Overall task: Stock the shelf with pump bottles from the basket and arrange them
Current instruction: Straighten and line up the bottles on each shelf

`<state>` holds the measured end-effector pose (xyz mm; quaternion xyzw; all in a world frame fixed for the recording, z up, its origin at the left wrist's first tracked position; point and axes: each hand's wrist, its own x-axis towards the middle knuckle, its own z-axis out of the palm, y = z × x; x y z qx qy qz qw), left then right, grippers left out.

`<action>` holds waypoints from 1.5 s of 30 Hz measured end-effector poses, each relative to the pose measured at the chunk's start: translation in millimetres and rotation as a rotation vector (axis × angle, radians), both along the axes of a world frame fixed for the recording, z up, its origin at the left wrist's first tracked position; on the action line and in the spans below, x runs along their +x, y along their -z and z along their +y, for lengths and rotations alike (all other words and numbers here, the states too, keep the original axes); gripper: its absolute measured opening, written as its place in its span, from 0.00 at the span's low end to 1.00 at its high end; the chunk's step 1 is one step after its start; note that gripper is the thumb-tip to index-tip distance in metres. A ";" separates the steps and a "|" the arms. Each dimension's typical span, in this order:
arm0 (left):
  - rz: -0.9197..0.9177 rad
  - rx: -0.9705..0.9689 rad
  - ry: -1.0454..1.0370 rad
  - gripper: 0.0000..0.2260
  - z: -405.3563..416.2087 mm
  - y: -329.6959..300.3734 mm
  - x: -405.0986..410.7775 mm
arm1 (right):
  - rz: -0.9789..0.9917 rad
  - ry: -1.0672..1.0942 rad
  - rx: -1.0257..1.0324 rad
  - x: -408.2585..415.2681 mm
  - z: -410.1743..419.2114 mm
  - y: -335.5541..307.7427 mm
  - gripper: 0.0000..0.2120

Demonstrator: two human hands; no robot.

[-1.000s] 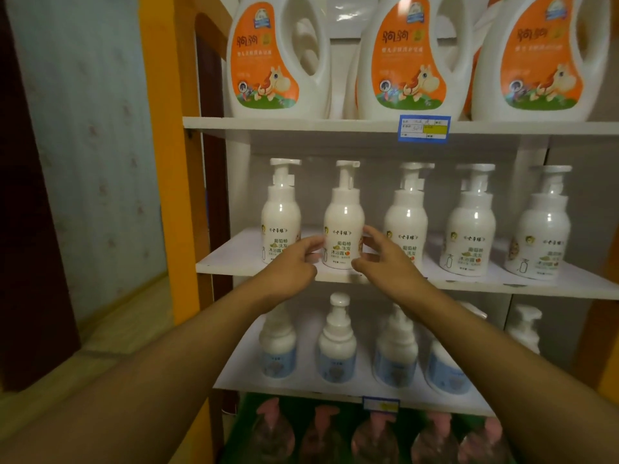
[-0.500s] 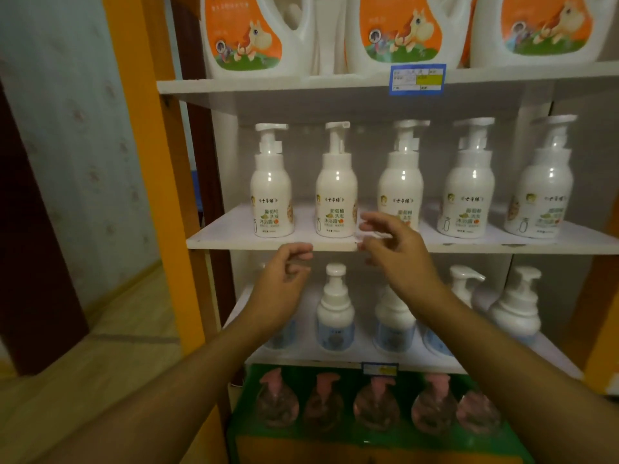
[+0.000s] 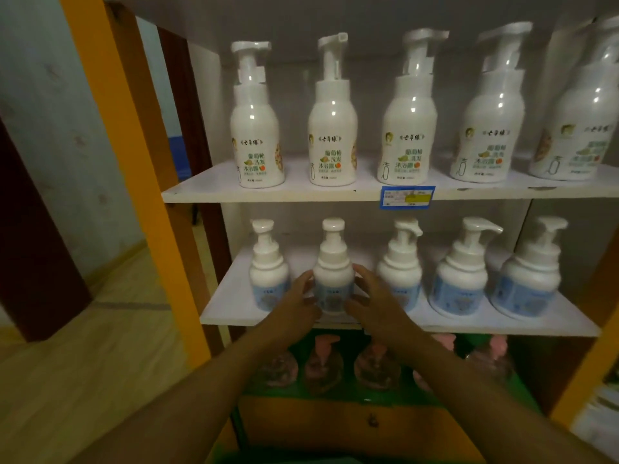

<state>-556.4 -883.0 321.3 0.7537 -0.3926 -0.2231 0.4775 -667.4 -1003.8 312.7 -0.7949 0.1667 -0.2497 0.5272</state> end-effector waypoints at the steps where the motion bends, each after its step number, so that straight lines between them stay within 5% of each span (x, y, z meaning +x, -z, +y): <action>1: 0.000 -0.010 -0.002 0.30 -0.3 1.9 0.9 | -0.010 0.005 0.007 0.1 -0.8 2.8 0.27; 18: 0.121 -0.053 0.018 0.35 2.9 3.5 6.1 | -0.039 -0.046 0.021 -4.4 -2.6 9.3 0.29; 25: -0.003 -0.121 -0.076 0.26 19.6 5.7 -6.7 | -0.034 -0.005 -0.004 -20.4 -1.9 -2.7 0.26; 28: -0.037 -0.153 -0.082 0.16 34.9 17.5 -9.6 | -0.074 0.035 0.020 -27.5 0.5 0.4 0.16; 32: 0.117 -0.050 -0.062 0.12 45.2 57.5 -7.7 | 0.074 -0.017 -0.016 -31.5 15.2 33.1 0.13; 38: 0.073 0.103 -0.158 0.17 34.9 131.1 3.2 | 0.346 0.002 -0.069 -19.0 8.0 106.3 0.12; 43: 0.083 0.174 -0.046 0.17 18.1 160.2 2.5 | 0.475 0.024 -0.046 3.0 3.4 141.0 0.26; 45: 0.099 0.151 -0.043 0.16 13.9 164.7 3.5 | 0.441 -0.015 -0.025 13.4 5.5 144.8 0.22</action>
